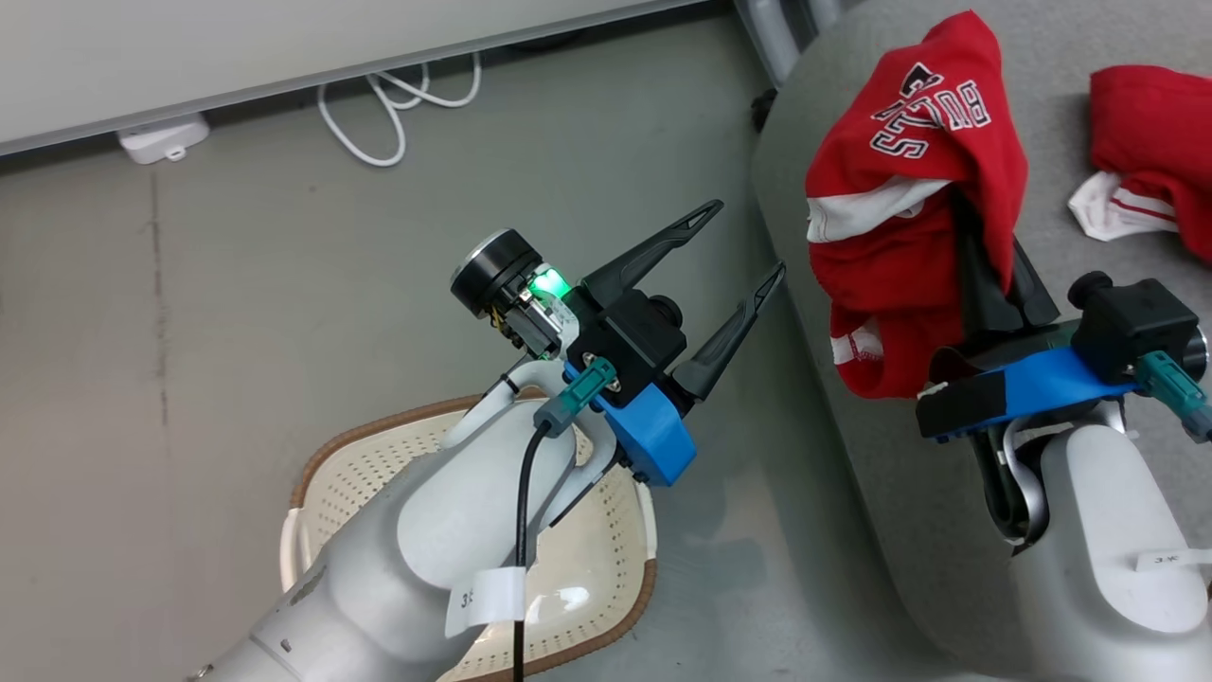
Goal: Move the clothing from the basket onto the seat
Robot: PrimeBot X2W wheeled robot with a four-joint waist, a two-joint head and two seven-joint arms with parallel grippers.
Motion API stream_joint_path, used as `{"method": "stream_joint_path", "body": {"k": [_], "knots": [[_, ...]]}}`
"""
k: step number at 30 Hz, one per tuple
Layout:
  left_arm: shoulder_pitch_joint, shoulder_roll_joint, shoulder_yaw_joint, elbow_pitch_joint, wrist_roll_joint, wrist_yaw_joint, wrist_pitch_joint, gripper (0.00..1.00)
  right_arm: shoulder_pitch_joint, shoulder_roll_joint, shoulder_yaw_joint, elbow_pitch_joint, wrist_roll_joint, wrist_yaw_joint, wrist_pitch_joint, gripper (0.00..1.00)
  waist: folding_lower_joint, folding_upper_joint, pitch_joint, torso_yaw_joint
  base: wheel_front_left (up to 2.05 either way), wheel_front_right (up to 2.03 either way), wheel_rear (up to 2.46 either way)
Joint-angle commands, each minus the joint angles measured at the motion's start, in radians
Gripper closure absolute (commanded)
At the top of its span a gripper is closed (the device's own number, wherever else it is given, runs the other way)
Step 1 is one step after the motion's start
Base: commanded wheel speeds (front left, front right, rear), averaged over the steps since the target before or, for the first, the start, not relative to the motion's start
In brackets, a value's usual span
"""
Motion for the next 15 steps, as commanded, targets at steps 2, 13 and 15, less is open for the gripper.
{"method": "stream_joint_path", "body": {"k": [2, 13, 15], "knots": [[-0.017, 0.005, -0.011, 0.005, 0.004, -0.005, -0.005, 0.0, 0.017, 0.006, -0.024, -0.014, -0.007, 0.0, -0.004, 1.0, -0.0001, 0.0, 0.019, -0.041, 0.0, 0.0, 0.0], [-0.029, 0.012, -0.053, 0.021, -0.003, -0.007, -0.005, 0.0, 0.083, 0.018, -0.103, -0.047, 0.0, 0.0, -0.004, 1.0, -0.0001, 0.0, 0.042, -0.13, 0.0, 0.0, 0.0], [-0.032, 0.014, -0.063, 0.025, -0.004, -0.007, -0.005, 0.0, 0.094, 0.02, -0.116, -0.051, 0.005, 0.0, -0.004, 1.0, -0.0001, 0.0, 0.047, -0.145, 0.0, 0.0, 0.0]]}}
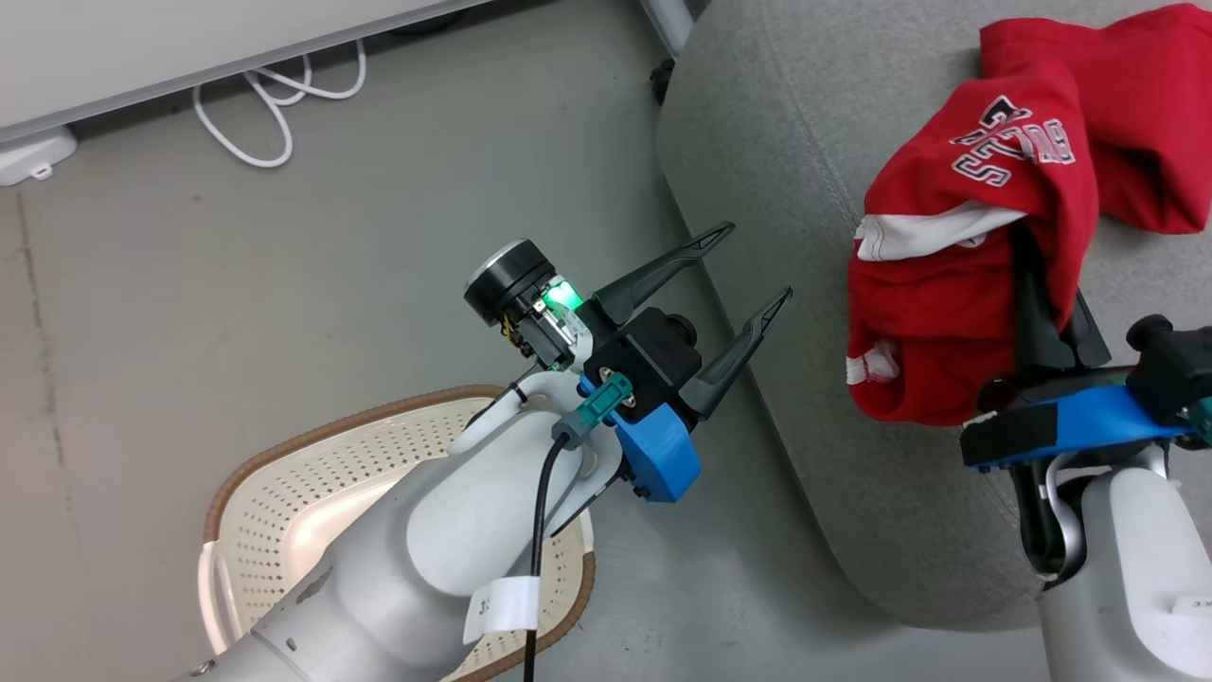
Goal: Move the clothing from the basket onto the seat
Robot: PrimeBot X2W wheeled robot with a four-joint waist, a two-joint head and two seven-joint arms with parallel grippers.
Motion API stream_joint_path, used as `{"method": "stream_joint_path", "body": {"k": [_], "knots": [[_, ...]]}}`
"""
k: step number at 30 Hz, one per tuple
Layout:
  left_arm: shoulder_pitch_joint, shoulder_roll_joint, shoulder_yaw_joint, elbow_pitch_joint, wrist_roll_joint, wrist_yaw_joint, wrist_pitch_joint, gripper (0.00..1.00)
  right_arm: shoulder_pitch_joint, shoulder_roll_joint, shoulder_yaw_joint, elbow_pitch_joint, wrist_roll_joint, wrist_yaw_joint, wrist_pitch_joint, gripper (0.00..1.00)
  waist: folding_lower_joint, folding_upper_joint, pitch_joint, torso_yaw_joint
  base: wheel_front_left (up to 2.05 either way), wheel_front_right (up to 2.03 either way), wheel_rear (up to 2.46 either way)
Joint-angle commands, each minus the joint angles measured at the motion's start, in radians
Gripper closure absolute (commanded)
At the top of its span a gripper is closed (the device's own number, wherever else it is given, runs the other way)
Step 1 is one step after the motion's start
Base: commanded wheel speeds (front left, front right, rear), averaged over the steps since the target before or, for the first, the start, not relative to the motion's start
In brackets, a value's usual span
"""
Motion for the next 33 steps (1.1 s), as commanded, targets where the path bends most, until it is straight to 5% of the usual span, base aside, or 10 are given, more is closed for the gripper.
{"method": "stream_joint_path", "body": {"k": [1, 21, 33], "knots": [[-0.016, 0.006, -0.01, 0.007, -0.003, -0.005, -0.005, 0.0, 0.019, 0.006, -0.014, -0.009, 0.004, 0.0, -0.004, 1.0, 0.0, 0.0, 0.01, -0.024, 0.0, 0.0, 0.0], [-0.025, 0.016, -0.066, 0.02, -0.034, -0.005, -0.003, 0.0, 0.092, 0.019, -0.056, -0.02, 0.012, 0.0, -0.004, 1.0, 0.0, 0.0, 0.035, -0.064, 0.0, 0.0, 0.0], [-0.032, 0.025, -0.058, 0.002, -0.034, 0.01, -0.004, 0.0, -0.02, -0.012, -0.022, -0.057, -0.015, 0.0, -0.004, 1.0, 0.0, 0.0, 0.051, -0.063, 0.0, 0.0, 0.0]]}}
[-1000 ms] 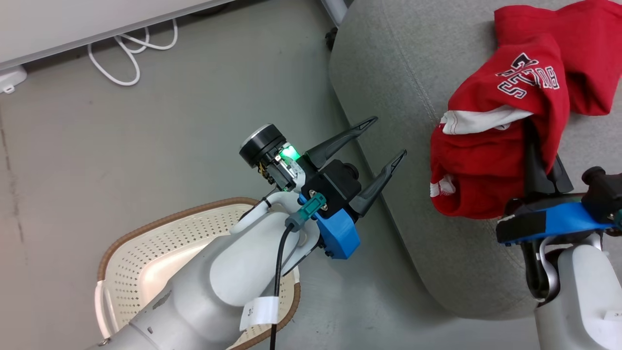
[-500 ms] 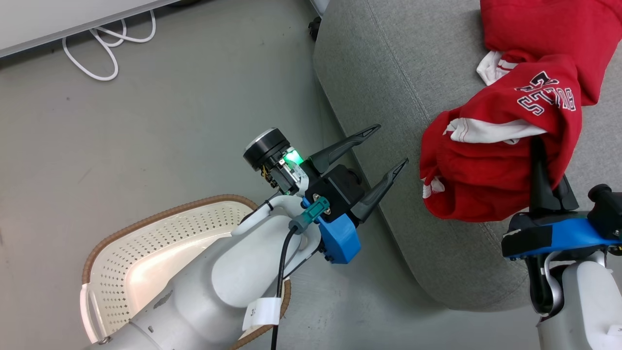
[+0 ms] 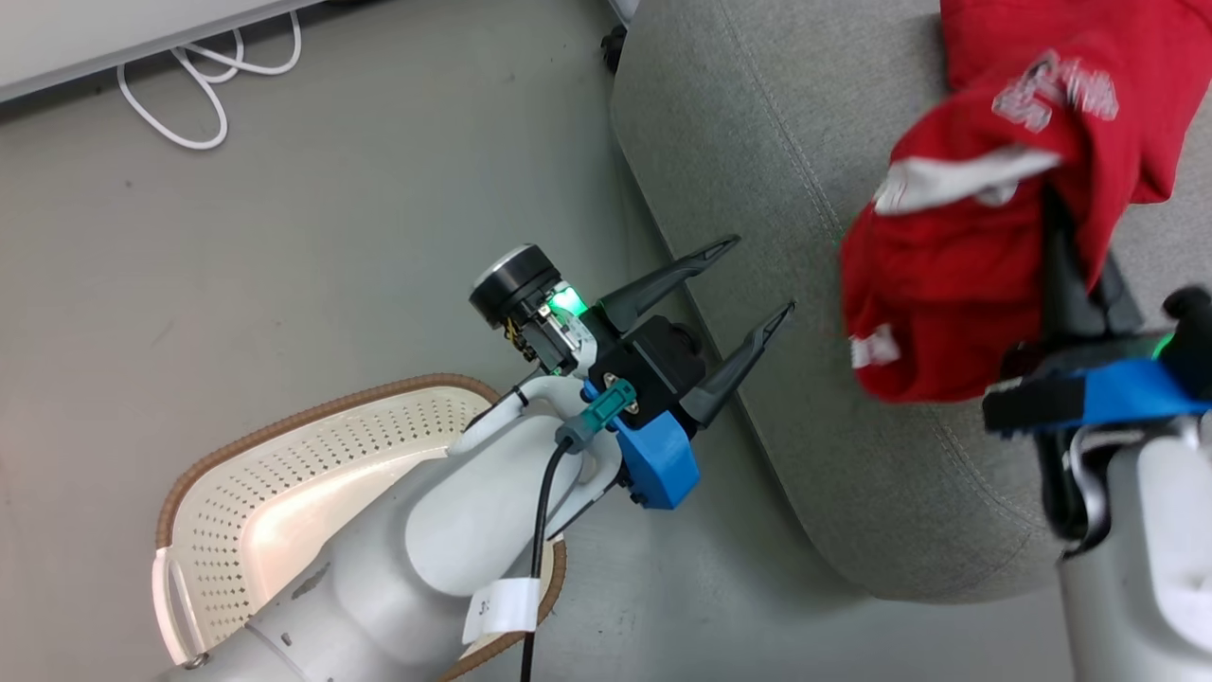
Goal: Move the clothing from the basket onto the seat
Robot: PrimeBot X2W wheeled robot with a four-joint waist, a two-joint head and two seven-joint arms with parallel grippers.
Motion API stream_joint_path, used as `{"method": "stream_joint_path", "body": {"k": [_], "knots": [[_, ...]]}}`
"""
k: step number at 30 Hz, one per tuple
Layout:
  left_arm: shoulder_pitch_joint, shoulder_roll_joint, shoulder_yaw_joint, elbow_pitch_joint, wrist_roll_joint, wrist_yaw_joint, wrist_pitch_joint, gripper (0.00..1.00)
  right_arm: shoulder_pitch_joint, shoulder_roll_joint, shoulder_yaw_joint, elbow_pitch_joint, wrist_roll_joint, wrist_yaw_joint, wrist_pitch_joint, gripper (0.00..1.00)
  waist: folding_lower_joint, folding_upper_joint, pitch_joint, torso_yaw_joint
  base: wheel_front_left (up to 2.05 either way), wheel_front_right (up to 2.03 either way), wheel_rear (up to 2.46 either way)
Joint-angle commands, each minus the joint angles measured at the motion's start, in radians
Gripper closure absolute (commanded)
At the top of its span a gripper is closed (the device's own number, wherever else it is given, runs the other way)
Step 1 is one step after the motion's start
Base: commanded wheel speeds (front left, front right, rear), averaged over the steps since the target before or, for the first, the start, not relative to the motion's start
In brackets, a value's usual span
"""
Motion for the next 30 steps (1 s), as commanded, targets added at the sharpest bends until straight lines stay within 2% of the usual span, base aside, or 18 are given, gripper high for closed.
{"method": "stream_joint_path", "body": {"k": [1, 11, 18, 22, 27, 30], "knots": [[-0.018, 0.011, 0.008, -0.005, 0.003, 0.01, -0.005, 0.0, -0.039, -0.021, 0.006, -0.015, -0.008, 0.0, -0.004, 1.0, 0.0, -0.0001, 0.01, 0.001, 0.0, 0.0, 0.0], [-0.061, 0.045, 0.014, -0.033, 0.02, 0.017, 0.004, 0.0, -0.299, -0.136, 0.009, -0.093, -0.018, 0.0, -0.004, 1.0, 0.0, -0.0001, 0.126, 0.009, 0.0, 0.0, 0.0], [-0.119, 0.076, 0.013, -0.069, 0.038, 0.02, 0.028, 0.0, -0.508, -0.256, -0.089, -0.105, 0.0, 0.0, -0.004, 1.0, 0.0, -0.0001, 0.249, 0.027, 0.0, 0.0, 0.0], [-0.152, 0.085, 0.011, -0.092, 0.049, 0.022, 0.039, 0.0, -0.588, -0.346, -0.16, -0.06, 0.013, 0.0, -0.004, 1.0, 0.0, -0.0001, 0.317, 0.044, 0.0, 0.0, 0.0], [-0.188, 0.089, 0.009, -0.115, 0.061, 0.024, 0.047, 0.0, -0.651, -0.456, -0.235, 0.07, 0.038, 0.0, -0.004, 1.0, 0.0, -0.0001, 0.391, 0.071, 0.0, 0.0, 0.0], [-0.202, 0.094, 0.008, -0.125, 0.064, 0.028, 0.047, 0.0, -0.651, -0.493, -0.264, 0.137, 0.04, 0.0, -0.004, 1.0, 0.0, -0.0001, 0.423, 0.081, 0.0, 0.0, 0.0]]}}
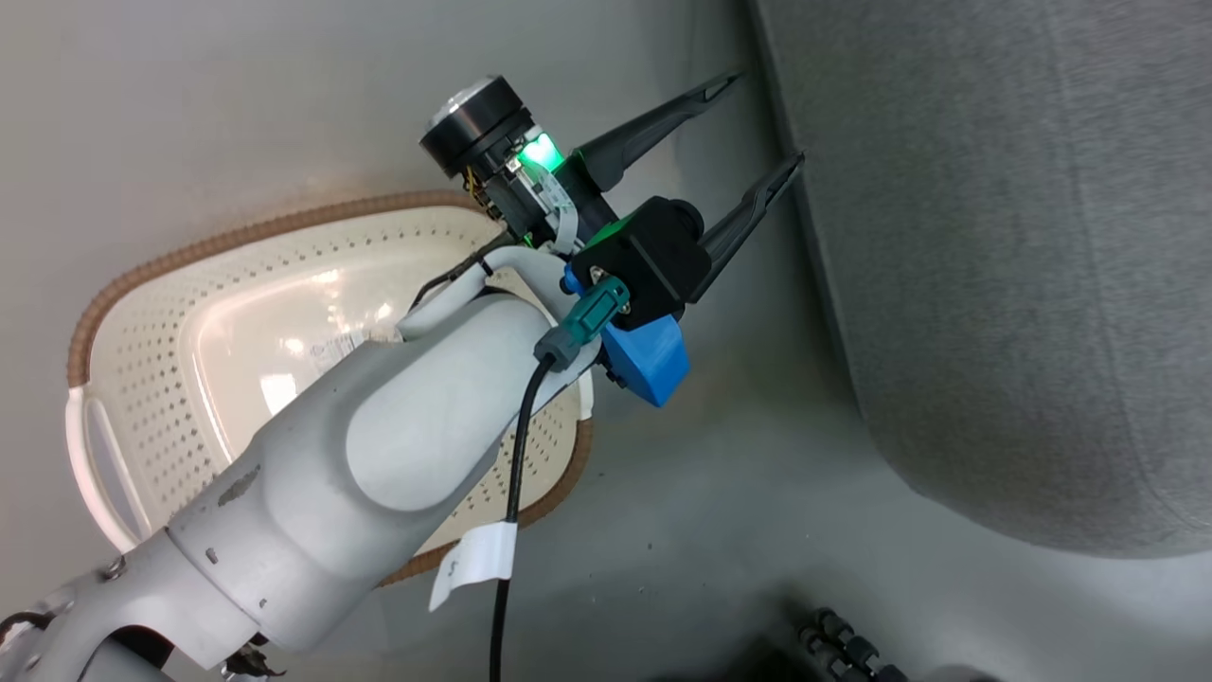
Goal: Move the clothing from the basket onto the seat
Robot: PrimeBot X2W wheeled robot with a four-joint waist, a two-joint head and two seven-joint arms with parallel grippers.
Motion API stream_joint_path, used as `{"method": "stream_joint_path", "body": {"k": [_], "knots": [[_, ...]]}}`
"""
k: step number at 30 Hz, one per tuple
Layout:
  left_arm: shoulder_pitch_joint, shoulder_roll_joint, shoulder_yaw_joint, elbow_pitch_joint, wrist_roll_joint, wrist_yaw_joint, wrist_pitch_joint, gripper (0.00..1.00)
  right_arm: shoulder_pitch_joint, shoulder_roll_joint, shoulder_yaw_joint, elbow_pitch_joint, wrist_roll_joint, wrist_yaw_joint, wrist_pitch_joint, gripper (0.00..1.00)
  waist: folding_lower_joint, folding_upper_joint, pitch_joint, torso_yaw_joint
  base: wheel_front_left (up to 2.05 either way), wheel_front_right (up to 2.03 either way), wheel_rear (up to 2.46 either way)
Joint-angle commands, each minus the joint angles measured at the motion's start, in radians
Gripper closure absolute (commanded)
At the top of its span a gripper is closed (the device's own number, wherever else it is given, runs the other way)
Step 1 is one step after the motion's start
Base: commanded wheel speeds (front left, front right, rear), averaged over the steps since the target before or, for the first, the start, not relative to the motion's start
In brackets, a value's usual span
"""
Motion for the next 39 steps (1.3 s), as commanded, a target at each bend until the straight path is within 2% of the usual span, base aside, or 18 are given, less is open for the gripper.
{"method": "stream_joint_path", "body": {"k": [1, 4, 15, 26, 27, 28, 29, 39], "knots": [[-0.018, 0.008, 0.003, -0.005, 0.004, 0.005, -0.003, 0.0, 0.0, -0.005, -0.009, 0.017, 0.004, 0.0, -0.004, 1.0, -0.0002, 0.0, 0.032, 0.018, 0.0, 0.0, 0.0], [-0.025, 0.013, 0.002, -0.009, 0.006, 0.007, -0.002, 0.0, 0.03, 0.0, -0.038, 0.056, -0.004, 0.0, -0.004, 1.0, -0.0002, 0.0, 0.05, 0.018, 0.0, 0.0, 0.0], [-0.031, 0.025, -0.007, -0.013, -0.002, 0.015, 0.002, 0.0, 0.164, 0.112, -0.111, 0.12, -0.046, 0.0, -0.004, 1.0, -0.0002, 0.0, 0.067, 0.004, 0.0, 0.0, 0.0], [-0.036, 0.034, -0.018, -0.013, -0.01, 0.017, 0.004, 0.0, 0.161, 0.111, -0.108, 0.245, -0.028, 0.0, -0.004, 0.98, -0.0002, 0.0, 0.066, 0.005, 0.0, 0.0, 0.0], [-0.035, 0.032, -0.019, -0.013, -0.012, 0.018, 0.003, 0.0, 0.16, 0.108, -0.108, 0.246, -0.028, 0.0, -0.004, 0.62, -0.0002, 0.0, 0.063, 0.006, 0.0, 0.0, 0.0], [-0.032, 0.03, -0.021, -0.012, -0.014, 0.02, 0.001, 0.0, 0.163, 0.107, -0.109, 0.246, -0.028, 0.0, -0.004, 0.04, -0.0002, 0.0, 0.059, 0.007, 0.0, 0.0, 0.0], [-0.028, 0.029, -0.021, -0.01, -0.016, 0.02, -0.001, 0.0, 0.171, 0.11, -0.108, 0.242, -0.029, 0.0, -0.004, 0.0, -0.0002, 0.0, 0.054, 0.008, 0.0, 0.0, 0.0], [0.008, 0.013, -0.023, 0.017, -0.035, 0.029, -0.029, 0.0, 0.323, 0.156, -0.102, 0.144, -0.049, 0.0, -0.004, 0.0, -0.0002, 0.0, -0.042, 0.013, 0.0, 0.0, 0.0]]}}
